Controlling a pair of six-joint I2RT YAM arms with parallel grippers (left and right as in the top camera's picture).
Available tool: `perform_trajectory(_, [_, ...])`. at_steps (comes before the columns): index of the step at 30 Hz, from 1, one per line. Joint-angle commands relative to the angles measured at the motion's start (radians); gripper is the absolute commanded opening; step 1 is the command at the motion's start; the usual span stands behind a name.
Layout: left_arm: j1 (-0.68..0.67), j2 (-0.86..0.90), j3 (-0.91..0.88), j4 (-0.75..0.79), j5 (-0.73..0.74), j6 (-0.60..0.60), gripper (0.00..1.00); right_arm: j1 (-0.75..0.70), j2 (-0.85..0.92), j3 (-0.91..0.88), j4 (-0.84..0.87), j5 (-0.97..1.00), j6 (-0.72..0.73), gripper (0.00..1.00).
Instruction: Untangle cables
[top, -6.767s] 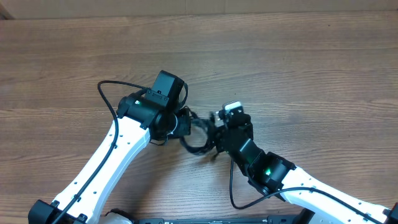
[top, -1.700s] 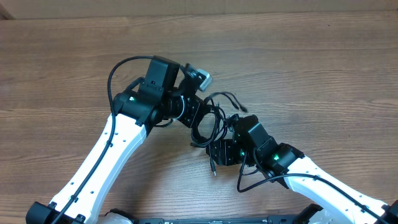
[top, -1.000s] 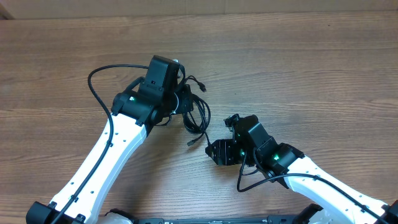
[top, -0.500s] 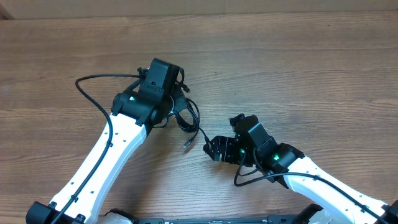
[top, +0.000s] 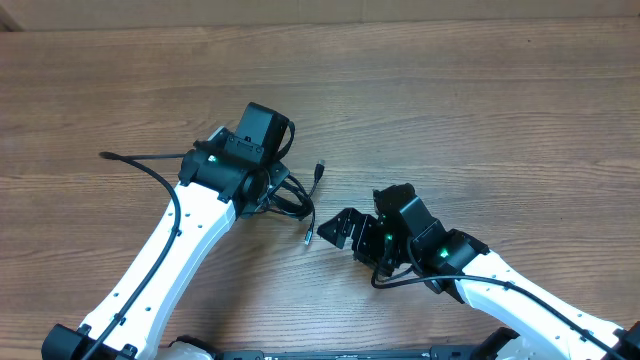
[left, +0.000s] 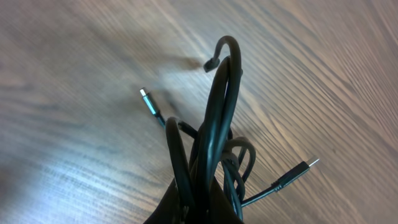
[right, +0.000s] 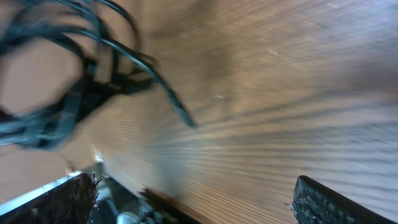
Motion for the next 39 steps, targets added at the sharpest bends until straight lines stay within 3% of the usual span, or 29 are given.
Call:
perform_trajectory(1, [0.001, -0.002, 0.029, -0.018, -0.017, -0.125, 0.05, 0.004, 0.004, 0.026, 0.049, -0.027, 0.052, 0.98])
perform_trajectory(5, [0.001, -0.002, 0.029, -0.027, 0.04, -0.13, 0.04, 0.004, 0.004, 0.026, 0.117, -0.052, 0.056, 0.77])
perform_trajectory(9, [0.001, -0.002, 0.029, -0.03, 0.116, -0.159, 0.04, 0.005, 0.004, 0.026, 0.145, -0.052, 0.135, 0.68])
perform_trajectory(15, [0.001, -0.002, 0.029, -0.053, 0.162, -0.232, 0.04, 0.005, 0.004, 0.026, 0.149, -0.051, 0.24, 0.66])
perform_trajectory(25, [0.001, -0.002, 0.029, -0.084, 0.161, -0.235, 0.04, 0.005, 0.004, 0.026, 0.206, -0.048, 0.309, 0.61])
perform_trajectory(39, [-0.061, -0.002, 0.028, -0.082, 0.241, -0.364, 0.05, 0.005, 0.005, 0.026, 0.21, -0.007, 0.527, 0.37])
